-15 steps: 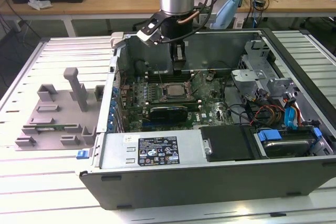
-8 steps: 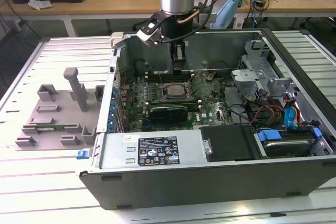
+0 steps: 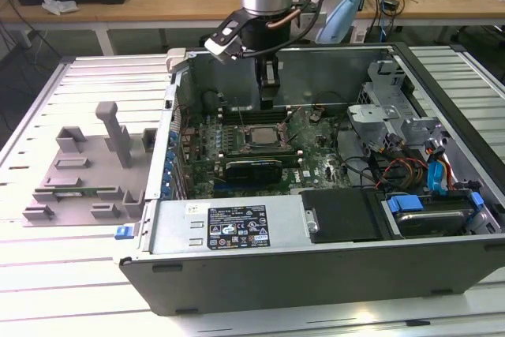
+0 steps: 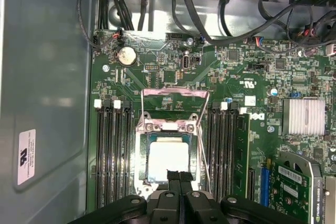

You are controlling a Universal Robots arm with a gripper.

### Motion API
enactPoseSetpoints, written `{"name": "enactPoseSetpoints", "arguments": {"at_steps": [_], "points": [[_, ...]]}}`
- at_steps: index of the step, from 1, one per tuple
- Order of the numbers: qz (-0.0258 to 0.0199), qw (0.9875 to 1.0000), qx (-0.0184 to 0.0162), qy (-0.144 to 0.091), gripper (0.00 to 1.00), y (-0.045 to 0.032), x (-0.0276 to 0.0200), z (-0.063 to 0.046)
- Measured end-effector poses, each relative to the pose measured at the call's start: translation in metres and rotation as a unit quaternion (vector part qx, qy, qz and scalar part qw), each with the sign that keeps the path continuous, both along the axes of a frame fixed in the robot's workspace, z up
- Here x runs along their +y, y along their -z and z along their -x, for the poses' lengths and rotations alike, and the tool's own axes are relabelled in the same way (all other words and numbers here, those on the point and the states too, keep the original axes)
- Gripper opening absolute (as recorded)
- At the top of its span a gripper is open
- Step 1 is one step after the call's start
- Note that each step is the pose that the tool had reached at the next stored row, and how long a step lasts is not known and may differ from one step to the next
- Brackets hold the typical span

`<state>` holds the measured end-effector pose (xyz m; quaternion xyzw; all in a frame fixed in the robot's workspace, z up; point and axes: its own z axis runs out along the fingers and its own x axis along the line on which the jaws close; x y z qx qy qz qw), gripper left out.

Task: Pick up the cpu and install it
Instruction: 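Close the cpu cover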

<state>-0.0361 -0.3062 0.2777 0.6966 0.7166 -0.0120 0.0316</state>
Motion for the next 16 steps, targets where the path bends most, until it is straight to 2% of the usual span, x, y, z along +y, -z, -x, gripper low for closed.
{"name": "enactPoseSetpoints", "arguments": {"at_steps": [6,16], "points": [[0.0001,1.0000,0.0000,0.000,0.11,-0.0007,0.0000,-0.001],[0.0000,1.0000,0.0000,0.000,0.11,-0.0007,0.0000,-0.020]]}}
